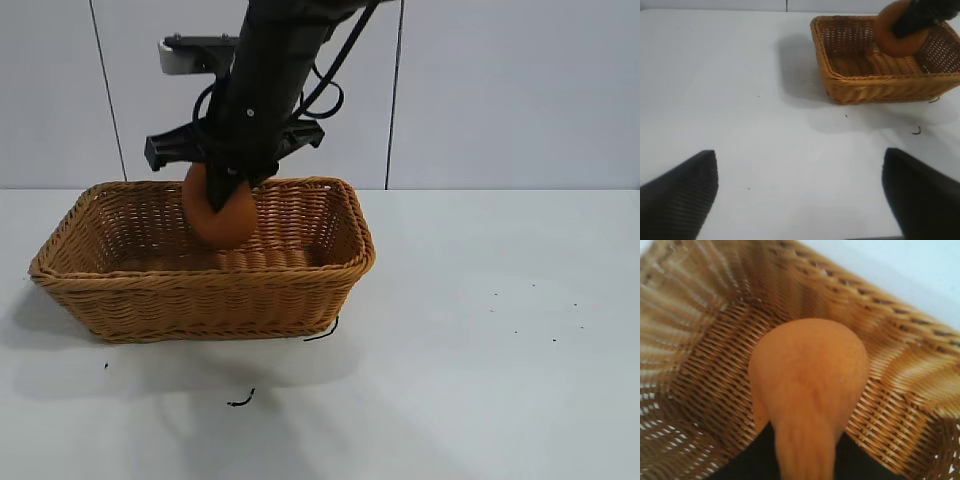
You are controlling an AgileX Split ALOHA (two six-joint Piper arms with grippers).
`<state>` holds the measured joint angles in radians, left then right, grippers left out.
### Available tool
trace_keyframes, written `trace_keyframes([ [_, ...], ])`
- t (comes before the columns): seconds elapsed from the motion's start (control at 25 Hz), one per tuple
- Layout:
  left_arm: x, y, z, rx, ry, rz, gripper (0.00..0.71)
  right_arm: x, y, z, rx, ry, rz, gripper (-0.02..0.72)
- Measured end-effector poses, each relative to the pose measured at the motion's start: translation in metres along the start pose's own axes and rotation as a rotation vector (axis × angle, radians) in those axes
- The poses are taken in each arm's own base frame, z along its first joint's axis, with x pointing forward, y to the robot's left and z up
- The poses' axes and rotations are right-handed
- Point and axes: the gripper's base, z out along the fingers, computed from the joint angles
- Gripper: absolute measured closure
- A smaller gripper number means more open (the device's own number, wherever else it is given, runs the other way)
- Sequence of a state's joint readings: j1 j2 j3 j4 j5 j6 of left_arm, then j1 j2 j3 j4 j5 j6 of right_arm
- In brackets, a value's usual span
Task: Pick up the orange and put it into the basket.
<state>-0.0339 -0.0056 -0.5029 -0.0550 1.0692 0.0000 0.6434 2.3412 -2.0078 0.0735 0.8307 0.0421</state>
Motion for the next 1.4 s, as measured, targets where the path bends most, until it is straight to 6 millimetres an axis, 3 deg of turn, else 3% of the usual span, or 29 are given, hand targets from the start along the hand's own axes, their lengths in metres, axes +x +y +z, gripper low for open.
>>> trace_keyframes([
  [0.04,0.0,0.0,0.0,0.0,0.0,0.0,0.071,-0.001,0.0,-0.003,0.0,0.007,0.0,0.1],
  [0.12,0.0,0.0,0.0,0.0,0.0,0.0,0.071,-0.005,0.001,-0.01,-0.001,0.018,-0.003,0.045],
  [0.32,0.0,0.0,0.0,0.0,0.0,0.0,0.071,-0.031,-0.01,-0.046,0.003,-0.042,0.048,0.015],
  [0.48,0.0,0.0,0.0,0.0,0.0,0.0,0.071,-0.049,-0.051,-0.077,0.055,-0.11,0.119,0.011],
  [0.56,0.0,0.0,0.0,0.0,0.001,0.0,0.071,-0.05,-0.082,-0.088,0.106,-0.118,0.157,0.009],
  [0.88,0.0,0.0,0.0,0.0,0.0,0.0,0.071,-0.016,-0.219,-0.116,0.279,-0.041,0.385,0.009],
  [1.0,0.0,0.0,0.0,0.0,0.0,0.0,0.071,0.002,-0.258,-0.128,0.316,-0.004,0.467,0.009],
  [1.2,0.0,0.0,0.0,0.0,0.0,0.0,0.071,0.025,-0.3,-0.138,0.337,0.007,0.565,0.009],
  [1.4,0.0,0.0,0.0,0.0,0.0,0.0,0.071,0.046,-0.301,-0.13,0.302,0.093,0.576,0.009],
])
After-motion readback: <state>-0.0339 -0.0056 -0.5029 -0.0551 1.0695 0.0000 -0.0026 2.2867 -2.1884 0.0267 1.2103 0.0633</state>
